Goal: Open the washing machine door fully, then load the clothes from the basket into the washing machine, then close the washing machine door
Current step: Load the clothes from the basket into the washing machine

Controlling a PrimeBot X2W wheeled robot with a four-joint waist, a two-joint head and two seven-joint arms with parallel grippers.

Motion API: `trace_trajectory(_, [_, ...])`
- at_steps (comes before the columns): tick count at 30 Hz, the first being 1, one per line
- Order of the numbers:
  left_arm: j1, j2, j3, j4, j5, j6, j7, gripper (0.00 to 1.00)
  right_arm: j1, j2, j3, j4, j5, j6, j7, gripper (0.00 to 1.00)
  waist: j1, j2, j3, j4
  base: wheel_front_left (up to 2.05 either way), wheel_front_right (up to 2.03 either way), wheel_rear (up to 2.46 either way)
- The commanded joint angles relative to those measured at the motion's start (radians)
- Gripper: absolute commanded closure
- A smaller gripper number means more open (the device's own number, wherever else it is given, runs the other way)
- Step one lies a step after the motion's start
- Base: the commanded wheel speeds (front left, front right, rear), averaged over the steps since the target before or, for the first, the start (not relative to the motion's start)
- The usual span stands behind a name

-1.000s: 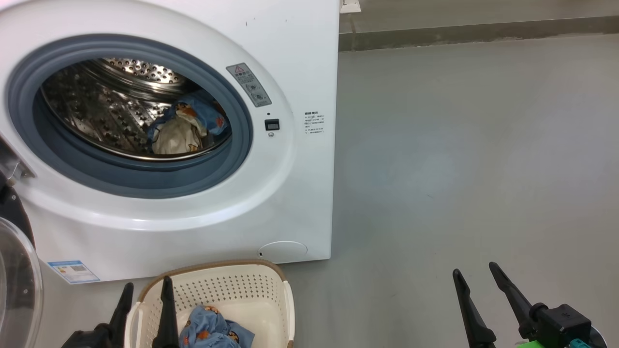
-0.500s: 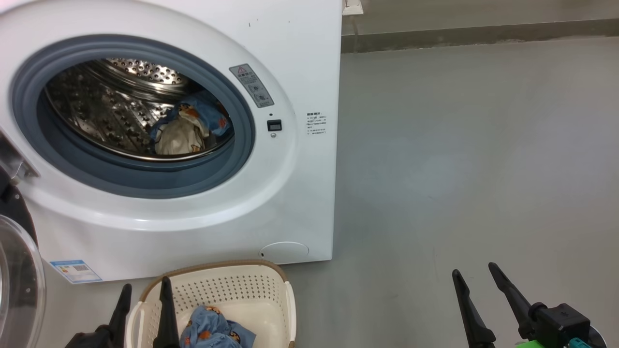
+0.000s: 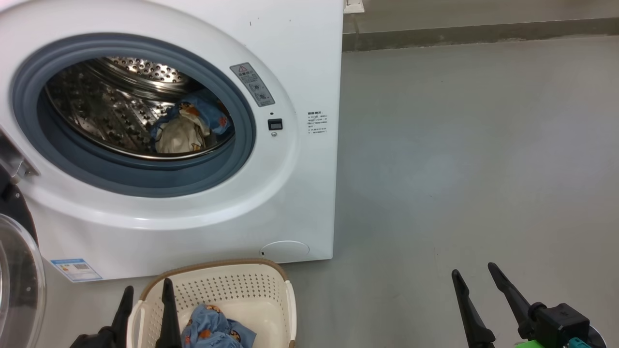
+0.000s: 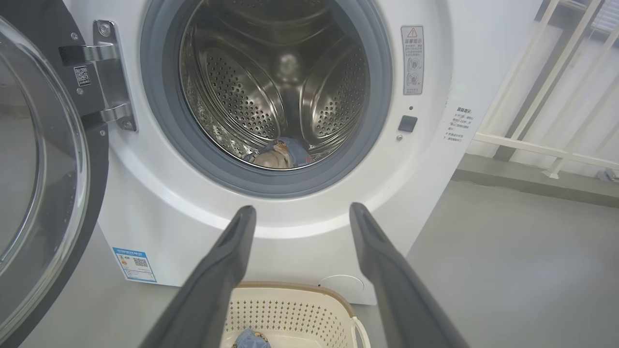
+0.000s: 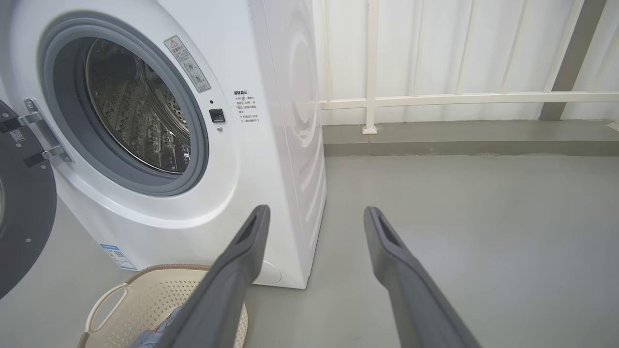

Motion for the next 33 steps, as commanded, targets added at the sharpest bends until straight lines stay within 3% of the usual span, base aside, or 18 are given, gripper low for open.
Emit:
trace_trajectory(1, [-0.016, 0.007, 0.037, -0.015, 0.012, -0.007, -0.006, 0.00, -0.019, -0.009, 0.027, -0.030, -0.009, 0.010, 0.001, 0.00, 0.0000, 0.0000, 0.000, 0.000, 0.00, 0.00, 0.00])
trace_trajectory(21, [-0.016, -0.007, 0.035, -0.010, 0.018, -0.014, -0.006, 0.00, -0.014, -0.009, 0.025, -0.037, -0.017, 0.010, 0.006, 0.00, 0.0000, 0.0000, 0.010, 0.001, 0.00, 0.00, 0.00])
trace_trajectory(33, [-0.042, 0.003, 0.010, 0.050, 0.018, -0.024, 0.029, 0.00, -0.025, -0.009, 0.003, -0.033, -0.036, 0.010, 0.011, 0.00, 0.0000, 0.0000, 0.105, -0.010, 0.00, 0.00, 0.00])
